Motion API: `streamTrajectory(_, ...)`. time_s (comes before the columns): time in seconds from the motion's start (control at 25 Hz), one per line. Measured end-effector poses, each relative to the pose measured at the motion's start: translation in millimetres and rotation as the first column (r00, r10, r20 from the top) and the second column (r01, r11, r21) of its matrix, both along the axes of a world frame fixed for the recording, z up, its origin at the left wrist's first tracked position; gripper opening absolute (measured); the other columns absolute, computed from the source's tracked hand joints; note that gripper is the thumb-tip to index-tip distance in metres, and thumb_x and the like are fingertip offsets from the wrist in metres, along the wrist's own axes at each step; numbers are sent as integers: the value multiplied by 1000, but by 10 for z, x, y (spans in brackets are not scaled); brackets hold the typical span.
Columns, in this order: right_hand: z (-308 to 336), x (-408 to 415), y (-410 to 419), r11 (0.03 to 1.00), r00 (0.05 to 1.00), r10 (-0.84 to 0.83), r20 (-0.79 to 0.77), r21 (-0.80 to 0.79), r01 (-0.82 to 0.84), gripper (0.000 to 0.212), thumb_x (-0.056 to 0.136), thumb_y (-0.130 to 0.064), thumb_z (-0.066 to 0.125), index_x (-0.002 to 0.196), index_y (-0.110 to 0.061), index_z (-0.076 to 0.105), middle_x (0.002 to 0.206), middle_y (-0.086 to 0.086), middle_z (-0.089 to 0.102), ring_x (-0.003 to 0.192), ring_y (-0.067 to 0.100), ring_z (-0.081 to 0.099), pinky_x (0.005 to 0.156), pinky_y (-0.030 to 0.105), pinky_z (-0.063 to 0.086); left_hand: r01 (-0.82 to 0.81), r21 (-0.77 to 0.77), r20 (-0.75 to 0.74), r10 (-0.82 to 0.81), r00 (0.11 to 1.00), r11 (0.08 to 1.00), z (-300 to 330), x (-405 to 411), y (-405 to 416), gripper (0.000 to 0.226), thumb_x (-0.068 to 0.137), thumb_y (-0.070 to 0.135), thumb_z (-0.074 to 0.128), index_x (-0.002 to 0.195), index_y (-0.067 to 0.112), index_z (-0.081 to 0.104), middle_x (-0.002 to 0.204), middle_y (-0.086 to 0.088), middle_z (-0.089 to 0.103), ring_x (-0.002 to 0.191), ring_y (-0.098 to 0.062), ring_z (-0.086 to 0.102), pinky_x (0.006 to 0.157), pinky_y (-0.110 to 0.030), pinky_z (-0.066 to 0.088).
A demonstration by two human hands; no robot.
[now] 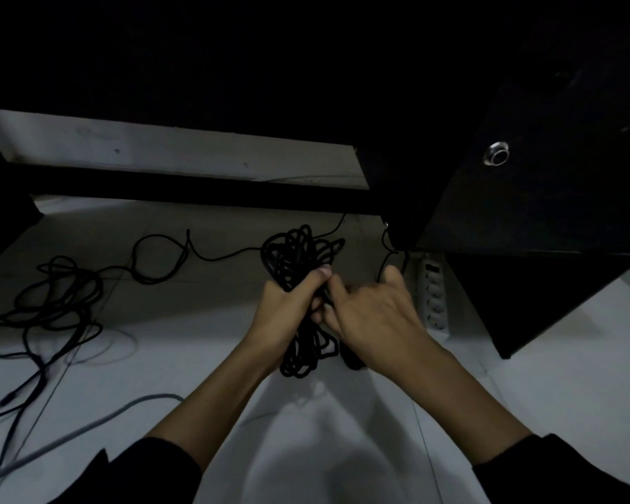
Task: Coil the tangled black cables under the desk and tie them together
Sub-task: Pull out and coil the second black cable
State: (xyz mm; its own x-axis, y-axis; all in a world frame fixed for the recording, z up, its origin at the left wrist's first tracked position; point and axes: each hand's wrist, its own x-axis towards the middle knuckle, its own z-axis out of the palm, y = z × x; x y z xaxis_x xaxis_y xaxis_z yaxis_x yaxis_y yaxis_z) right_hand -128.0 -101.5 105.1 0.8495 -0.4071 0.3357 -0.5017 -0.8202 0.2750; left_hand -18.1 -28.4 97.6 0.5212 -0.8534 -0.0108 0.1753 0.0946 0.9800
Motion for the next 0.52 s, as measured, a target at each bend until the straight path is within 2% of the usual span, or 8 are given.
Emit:
streamTrajectory(0.04,-3,-13,6,1000,999,3,31,2,-4,32,84,-38,57,101,-11,61,44,-4,51,35,21,37,66,37,19,-31,4,-42,31,999,1000,-9,11,-16,29,93,19,58,66,11,53,53,-3,46,48,-14,46,52,-27,41)
streamTrajectory(0.12,-30,-74,41,989,996,19,81,145,-31,31,89,-41,38,95,-16,55,58,-4,59,50,20,51,65,36,16,-84,43,-118,88,989,996,-7,66,-39,28,92,20,57,66,12,55,53,-2,49,49,-15,49,55,-29,44)
streamTrajectory(0.24,-71,-167,22,924,986,47,158,369,-103,38,93,-40,25,99,-16,54,85,0,63,77,21,57,69,34,25,-116,84,-77,123,989,990,-1,139,-61,24,93,23,57,71,13,62,60,0,60,61,-14,61,64,-29,50)
streamTrajectory(0.32,-131,-224,-46,886,978,69,195,440,-150,42,96,-38,23,106,-15,57,96,0,64,86,20,58,74,34,33,-71,71,-127,79,989,995,4,116,-67,21,93,24,56,81,12,69,72,-3,71,73,-16,68,70,-28,54)
streamTrajectory(0.4,-191,-271,-101,840,967,85,242,504,-200,37,100,-35,30,106,-14,59,94,-1,64,83,15,57,72,30,36,-18,51,-235,30,972,999,25,102,-66,22,95,23,54,85,12,70,84,-7,75,78,-19,71,74,-33,57)
streamTrajectory(0.52,-260,-336,-195,747,949,84,305,610,-263,29,102,-32,39,92,-12,57,77,-6,55,67,8,48,61,23,32,27,44,-290,-13,957,999,39,107,-66,32,95,21,53,67,9,59,62,-5,65,63,-18,66,57,-28,54)
